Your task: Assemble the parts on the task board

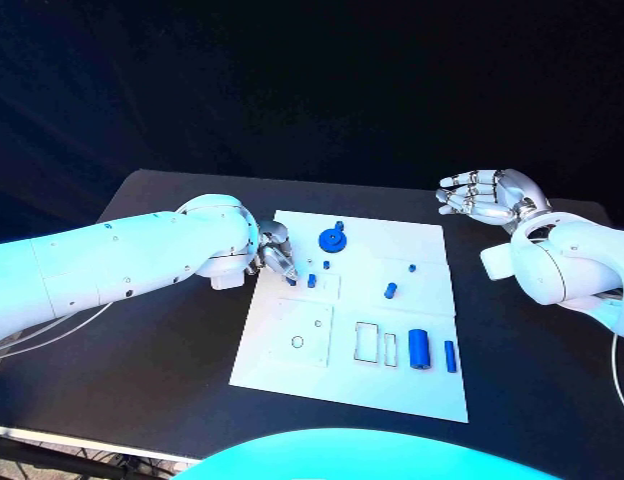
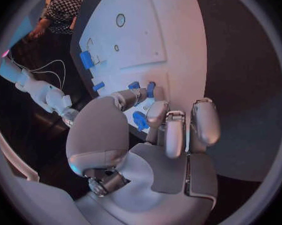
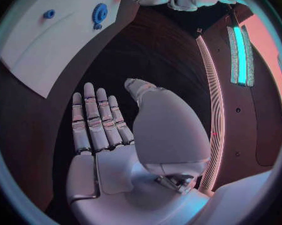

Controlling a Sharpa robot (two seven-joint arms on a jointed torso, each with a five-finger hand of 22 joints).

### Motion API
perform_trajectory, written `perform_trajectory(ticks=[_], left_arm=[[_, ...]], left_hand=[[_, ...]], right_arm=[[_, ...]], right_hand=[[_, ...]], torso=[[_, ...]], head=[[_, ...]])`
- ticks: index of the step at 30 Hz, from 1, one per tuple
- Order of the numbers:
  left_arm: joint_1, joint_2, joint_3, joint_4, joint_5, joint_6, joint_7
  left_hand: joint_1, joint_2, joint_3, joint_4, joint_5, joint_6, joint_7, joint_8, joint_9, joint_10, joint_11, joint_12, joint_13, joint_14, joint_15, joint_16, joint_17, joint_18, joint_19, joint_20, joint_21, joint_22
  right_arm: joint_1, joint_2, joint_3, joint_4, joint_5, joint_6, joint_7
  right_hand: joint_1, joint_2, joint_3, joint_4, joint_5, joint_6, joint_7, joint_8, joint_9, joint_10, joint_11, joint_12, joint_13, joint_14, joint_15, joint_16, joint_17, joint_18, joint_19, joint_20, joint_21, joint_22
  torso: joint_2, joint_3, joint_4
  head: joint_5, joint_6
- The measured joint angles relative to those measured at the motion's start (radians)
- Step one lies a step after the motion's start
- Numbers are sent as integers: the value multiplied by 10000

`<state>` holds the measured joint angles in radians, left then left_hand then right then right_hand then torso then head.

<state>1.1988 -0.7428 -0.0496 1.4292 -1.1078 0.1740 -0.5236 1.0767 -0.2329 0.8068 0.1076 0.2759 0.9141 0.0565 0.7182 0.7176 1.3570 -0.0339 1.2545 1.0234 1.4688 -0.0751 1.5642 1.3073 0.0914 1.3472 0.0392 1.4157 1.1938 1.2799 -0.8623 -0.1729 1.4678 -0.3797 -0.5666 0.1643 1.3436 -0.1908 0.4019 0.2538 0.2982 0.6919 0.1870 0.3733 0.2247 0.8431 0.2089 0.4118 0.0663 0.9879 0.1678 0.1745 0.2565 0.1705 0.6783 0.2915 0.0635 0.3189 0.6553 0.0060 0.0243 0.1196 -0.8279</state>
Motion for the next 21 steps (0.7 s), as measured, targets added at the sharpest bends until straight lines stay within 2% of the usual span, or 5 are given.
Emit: perform_trajectory(ticks=[5, 9, 21], left_arm=[[9, 23, -5, -19, 9, 0, -2], [-37, 54, -76, -25, 20, 18, -12], [-30, 59, -90, -23, 45, 19, -37]], left_hand=[[-139, 0, -382, 259, -18, 166, -124, -47, -38, 24, -24, 0, 23, -2, -3, 0, 0, -1, 0, 0, 0, 3], [-196, -38, -719, 469, -58, 412, -295, -103, -113, 53, -53, 0, 51, -36, -36, 0, 8, 0, 36, -36, 0, 3], [-196, -38, -942, 599, -57, 443, -295, -107, -141, 53, -53, 0, 80, -36, -36, 0, 7, 0, 36, -36, 0, 2]], right_arm=[[0, -5, 0, 9, 0, 0, 0], [0, -10, 0, 19, 0, 0, 1], [0, -24, 0, 46, 0, 0, 1]], right_hand=[[0, 0, 0, 0, 0, 0, 0, 0, 0, 0, 0, 0, 0, 0, 0, 0, 0, 0, 0, 0, 0, 0], [0, 0, 0, 0, 0, 0, 0, 0, 1, 0, 0, 0, 0, 0, 0, 0, 0, 0, 0, 0, 0, 0], [-53, 53, 0, 0, 0, 0, 0, 0, -31, 0, 0, 0, 0, 0, 0, -77, -66, 0, 0, 0, 0, -100]], torso=[[0, 0, -2], [1, 3, -2], [1, 3, -2]], head=[[-8, -10], [-12, -12], [-22, -11]])
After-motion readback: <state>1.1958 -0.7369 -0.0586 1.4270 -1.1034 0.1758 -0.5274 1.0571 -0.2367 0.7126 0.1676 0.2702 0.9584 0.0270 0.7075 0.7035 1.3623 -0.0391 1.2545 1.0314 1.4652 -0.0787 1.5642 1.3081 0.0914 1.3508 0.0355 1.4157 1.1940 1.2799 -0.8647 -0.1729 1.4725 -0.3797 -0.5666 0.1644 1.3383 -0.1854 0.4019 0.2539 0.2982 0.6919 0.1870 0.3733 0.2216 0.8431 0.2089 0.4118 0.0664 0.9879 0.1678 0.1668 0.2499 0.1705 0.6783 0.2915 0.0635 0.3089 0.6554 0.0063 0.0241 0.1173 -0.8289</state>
